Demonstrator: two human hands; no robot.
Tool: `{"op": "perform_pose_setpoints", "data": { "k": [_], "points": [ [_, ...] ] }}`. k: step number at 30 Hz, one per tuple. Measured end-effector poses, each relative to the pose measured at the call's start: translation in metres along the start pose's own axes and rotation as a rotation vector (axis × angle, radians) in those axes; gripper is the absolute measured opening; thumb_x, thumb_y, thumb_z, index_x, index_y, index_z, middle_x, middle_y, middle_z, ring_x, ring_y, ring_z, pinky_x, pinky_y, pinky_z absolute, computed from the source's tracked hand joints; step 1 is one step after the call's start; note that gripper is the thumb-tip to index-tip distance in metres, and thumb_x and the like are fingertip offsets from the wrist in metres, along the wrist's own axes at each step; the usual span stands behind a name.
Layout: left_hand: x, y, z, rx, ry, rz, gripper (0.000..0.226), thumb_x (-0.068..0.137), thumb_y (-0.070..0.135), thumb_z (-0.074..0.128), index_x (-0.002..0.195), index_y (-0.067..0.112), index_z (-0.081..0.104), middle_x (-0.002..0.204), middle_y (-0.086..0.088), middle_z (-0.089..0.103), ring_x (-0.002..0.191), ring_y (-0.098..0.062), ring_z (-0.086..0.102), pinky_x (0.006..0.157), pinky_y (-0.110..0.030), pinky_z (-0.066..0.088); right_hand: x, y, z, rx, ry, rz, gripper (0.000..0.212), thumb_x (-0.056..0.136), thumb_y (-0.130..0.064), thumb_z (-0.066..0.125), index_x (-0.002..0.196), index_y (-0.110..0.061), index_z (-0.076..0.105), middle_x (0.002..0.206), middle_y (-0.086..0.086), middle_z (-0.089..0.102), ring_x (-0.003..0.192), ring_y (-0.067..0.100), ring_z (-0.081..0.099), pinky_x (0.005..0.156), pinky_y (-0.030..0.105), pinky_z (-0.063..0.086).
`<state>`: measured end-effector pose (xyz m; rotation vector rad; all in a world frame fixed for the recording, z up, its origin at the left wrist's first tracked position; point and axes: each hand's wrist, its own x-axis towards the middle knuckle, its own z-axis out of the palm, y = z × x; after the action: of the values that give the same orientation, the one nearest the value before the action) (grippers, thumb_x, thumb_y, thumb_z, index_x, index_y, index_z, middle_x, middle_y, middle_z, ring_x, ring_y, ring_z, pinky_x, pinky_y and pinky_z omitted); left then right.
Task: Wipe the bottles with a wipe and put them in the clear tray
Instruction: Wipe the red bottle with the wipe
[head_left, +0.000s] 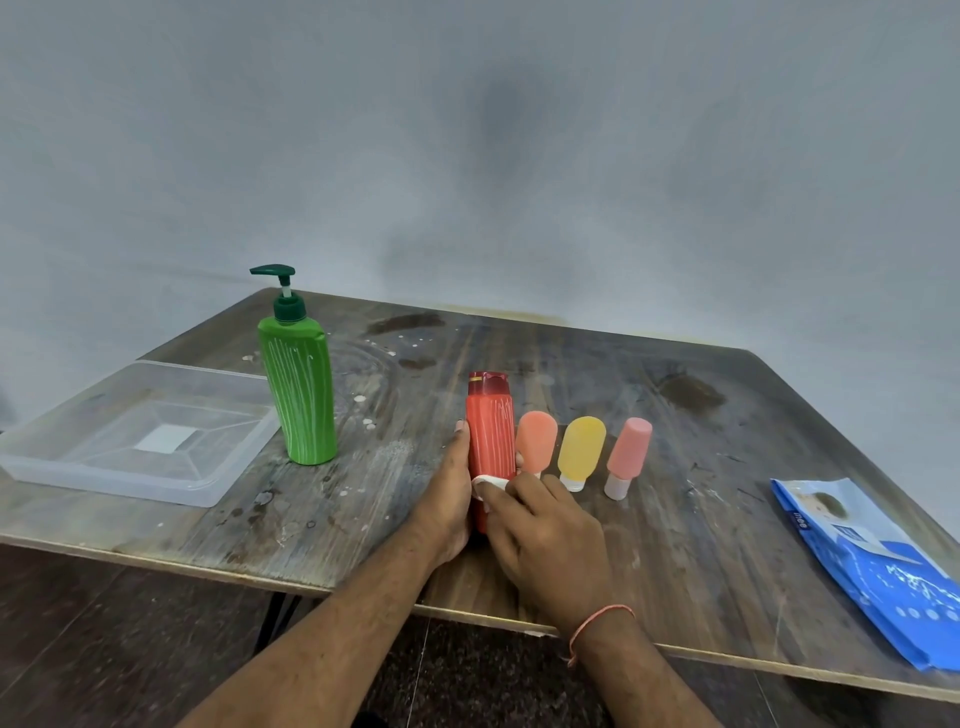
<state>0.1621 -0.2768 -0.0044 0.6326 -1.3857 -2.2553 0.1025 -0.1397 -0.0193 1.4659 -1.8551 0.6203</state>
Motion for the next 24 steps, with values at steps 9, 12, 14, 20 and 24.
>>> {"op": "perform_pose_setpoints", "data": {
  "k": [9,12,14,20,24],
  "points": [
    [0.0025,-0.0019,-0.0003,-0.013,0.019,-0.004,0.080,0.103,0.072,0.024,0.130,0.009,0.068,0.122,-0.021,0.074,0.118,-0.035,0.071,0.102,-0.046,0.057,-0.0004,0.0017,0.0022,0.026,-0.014,0.035,0.027,0.105,-0.026,0.060,0.129,-0.024,0.072,0.101,-0.004,0.061,0.089,0.017,0.054,0.073,0.029,0.048],
    [0.0027,-0.0015,-0.0004,-0.025,0.004,-0.001,0.081,0.103,0.071,0.025,0.127,0.007,0.069,0.122,-0.023,0.073,0.110,-0.033,0.072,0.098,-0.043,0.058,0.0006,0.0012,0.0019,0.047,-0.016,0.045,0.023,0.101,-0.023,0.063,0.122,-0.024,0.074,0.097,-0.004,0.059,0.086,0.018,0.053,0.071,0.030,0.048],
    [0.0039,-0.0018,-0.0002,-0.034,0.000,-0.001,0.080,0.104,0.071,0.024,0.126,0.008,0.070,0.120,-0.023,0.073,0.104,-0.030,0.073,0.094,-0.041,0.059,-0.0007,0.0027,0.0023,0.043,-0.009,0.100,0.024,0.101,-0.023,0.063,0.121,-0.022,0.075,0.101,-0.004,0.062,0.089,0.019,0.055,0.073,0.032,0.051],
    [0.0041,-0.0022,-0.0008,-0.005,0.023,-0.010,0.078,0.103,0.071,0.025,0.130,0.012,0.067,0.121,-0.019,0.075,0.113,-0.032,0.073,0.099,-0.045,0.058,-0.0022,0.0040,0.0049,0.074,-0.053,0.081,0.028,0.106,-0.027,0.060,0.131,-0.026,0.072,0.102,-0.005,0.059,0.094,0.018,0.056,0.076,0.030,0.053],
    [0.0048,-0.0021,-0.0013,-0.017,0.017,-0.011,0.080,0.104,0.070,0.026,0.129,0.007,0.067,0.121,-0.021,0.074,0.104,-0.029,0.074,0.089,-0.039,0.062,-0.0016,0.0037,0.0035,0.057,-0.019,0.128,0.023,0.101,-0.024,0.064,0.122,-0.024,0.074,0.103,-0.005,0.062,0.091,0.018,0.057,0.075,0.031,0.050]
  ]
}}
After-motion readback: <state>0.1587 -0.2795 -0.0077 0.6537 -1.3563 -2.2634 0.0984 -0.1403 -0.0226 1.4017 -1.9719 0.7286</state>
